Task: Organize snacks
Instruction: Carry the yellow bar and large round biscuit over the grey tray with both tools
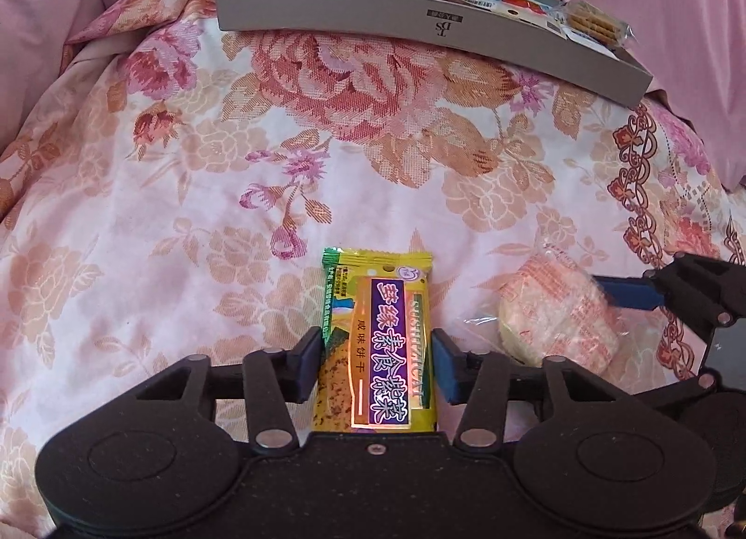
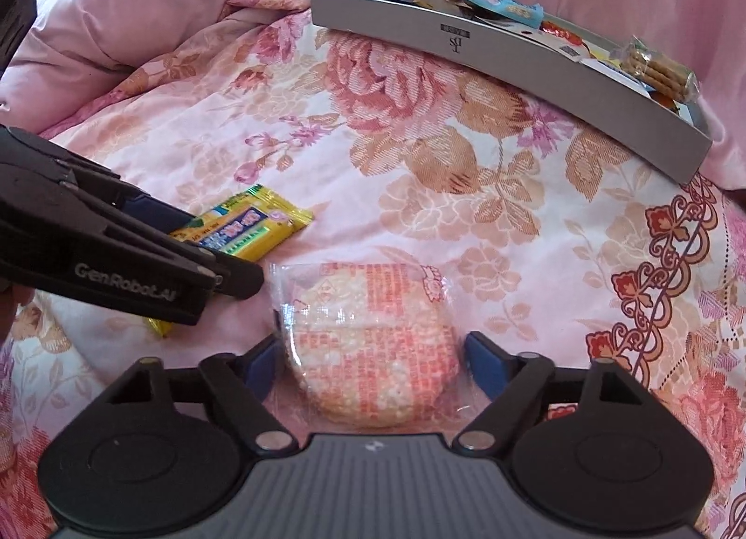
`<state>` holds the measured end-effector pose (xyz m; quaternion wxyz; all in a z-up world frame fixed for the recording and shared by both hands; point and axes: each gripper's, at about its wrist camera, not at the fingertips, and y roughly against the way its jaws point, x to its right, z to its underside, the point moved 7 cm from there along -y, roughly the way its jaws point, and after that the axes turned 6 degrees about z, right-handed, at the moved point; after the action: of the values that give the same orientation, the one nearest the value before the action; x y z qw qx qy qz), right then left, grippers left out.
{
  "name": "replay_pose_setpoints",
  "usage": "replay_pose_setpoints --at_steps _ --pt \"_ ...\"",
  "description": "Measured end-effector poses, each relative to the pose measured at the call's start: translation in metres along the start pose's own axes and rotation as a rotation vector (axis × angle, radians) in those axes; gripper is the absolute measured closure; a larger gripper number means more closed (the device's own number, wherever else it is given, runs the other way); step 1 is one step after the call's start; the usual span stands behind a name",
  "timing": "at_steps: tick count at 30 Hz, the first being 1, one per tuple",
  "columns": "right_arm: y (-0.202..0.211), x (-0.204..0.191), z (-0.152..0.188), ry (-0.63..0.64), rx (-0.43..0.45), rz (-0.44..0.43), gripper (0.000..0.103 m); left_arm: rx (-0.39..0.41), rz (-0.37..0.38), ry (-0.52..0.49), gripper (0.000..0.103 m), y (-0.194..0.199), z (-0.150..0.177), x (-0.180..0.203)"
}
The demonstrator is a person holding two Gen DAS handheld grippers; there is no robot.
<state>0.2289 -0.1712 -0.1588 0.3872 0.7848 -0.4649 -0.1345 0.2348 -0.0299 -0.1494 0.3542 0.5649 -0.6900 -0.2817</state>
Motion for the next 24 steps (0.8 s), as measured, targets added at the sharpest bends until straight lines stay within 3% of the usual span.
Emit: replay_pose_setpoints --at_steps 8,14,19,24 --pt "0.002 -0.005 -0.003 0.021 0.031 0.016 0.026 0.017 -0.001 -0.001 0.053 0.001 0.0 0.0" --pt "0.007 -0.017 -0.005 0.206 0.117 0.159 0.026 0.028 -0.006 -0.011 0.053 0.001 0.0 0.0" --pt "0.008 -0.015 -0.006 0.232 0.137 0.194 0.026 0.036 -0.009 -0.012 0.053 0.001 -0.001 0.0" --pt "0.01 -0.015 -0.009 0.303 0.171 0.269 0.026 0.039 0.046 0.004 0.053 0.001 -0.001 0.002"
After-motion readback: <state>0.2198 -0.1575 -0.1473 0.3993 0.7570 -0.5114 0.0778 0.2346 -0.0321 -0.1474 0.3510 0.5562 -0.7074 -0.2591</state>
